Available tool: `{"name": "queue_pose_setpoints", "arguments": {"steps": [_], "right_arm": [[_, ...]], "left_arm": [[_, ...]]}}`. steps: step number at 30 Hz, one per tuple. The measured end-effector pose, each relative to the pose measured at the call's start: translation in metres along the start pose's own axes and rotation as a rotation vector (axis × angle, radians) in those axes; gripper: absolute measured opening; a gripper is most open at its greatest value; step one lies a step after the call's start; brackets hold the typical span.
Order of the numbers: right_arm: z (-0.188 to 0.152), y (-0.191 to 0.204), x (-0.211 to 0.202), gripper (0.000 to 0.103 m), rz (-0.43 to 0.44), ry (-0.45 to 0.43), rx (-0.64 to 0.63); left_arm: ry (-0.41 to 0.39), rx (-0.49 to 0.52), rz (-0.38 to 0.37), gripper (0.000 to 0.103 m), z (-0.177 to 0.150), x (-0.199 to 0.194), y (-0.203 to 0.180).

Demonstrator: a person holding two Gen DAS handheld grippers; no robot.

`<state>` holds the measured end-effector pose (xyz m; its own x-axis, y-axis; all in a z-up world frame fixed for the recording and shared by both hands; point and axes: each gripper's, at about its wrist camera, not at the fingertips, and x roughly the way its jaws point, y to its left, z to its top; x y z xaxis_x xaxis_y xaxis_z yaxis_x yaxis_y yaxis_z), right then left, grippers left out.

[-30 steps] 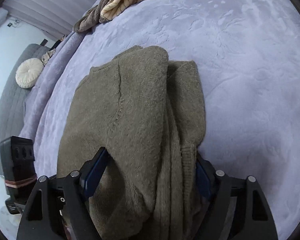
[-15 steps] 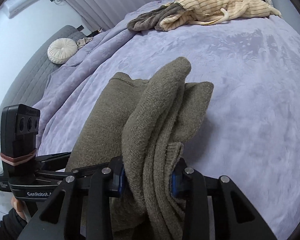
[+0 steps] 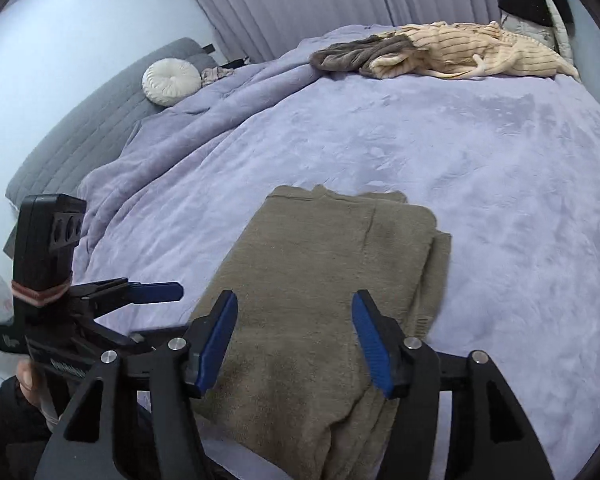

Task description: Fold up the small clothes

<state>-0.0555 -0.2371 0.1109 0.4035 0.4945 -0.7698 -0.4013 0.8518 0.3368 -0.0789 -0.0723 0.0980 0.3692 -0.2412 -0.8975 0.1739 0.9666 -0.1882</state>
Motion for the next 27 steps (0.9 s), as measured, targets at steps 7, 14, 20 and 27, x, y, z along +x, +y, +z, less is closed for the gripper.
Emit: {"name": "queue_pose_setpoints", "arguments": {"steps": [7, 14, 20, 27], "right_arm": [[-0.012, -0.016, 0.015, 0.054, -0.092, 0.094, 0.029], [-0.003, 0.021, -0.026, 0.076, -0.236, 0.072, -0.134], [-0.001, 0.03, -0.024, 0.076, -0.303, 0.104, -0.183], [-0.009, 0.028, -0.021, 0.076, -0.335, 0.143, -0.212]], "left_arm": [[0.032, -0.011, 0.064, 0.098, -0.012, 0.003, 0.001], [-0.056, 0.073, 0.18, 0.098, -0.009, -0.035, -0.026], [-0.035, 0.124, 0.23, 0.098, -0.016, -0.027, -0.036], [-0.011, 0.147, 0.242, 0.098, -0.02, -0.022, -0.04]]}}
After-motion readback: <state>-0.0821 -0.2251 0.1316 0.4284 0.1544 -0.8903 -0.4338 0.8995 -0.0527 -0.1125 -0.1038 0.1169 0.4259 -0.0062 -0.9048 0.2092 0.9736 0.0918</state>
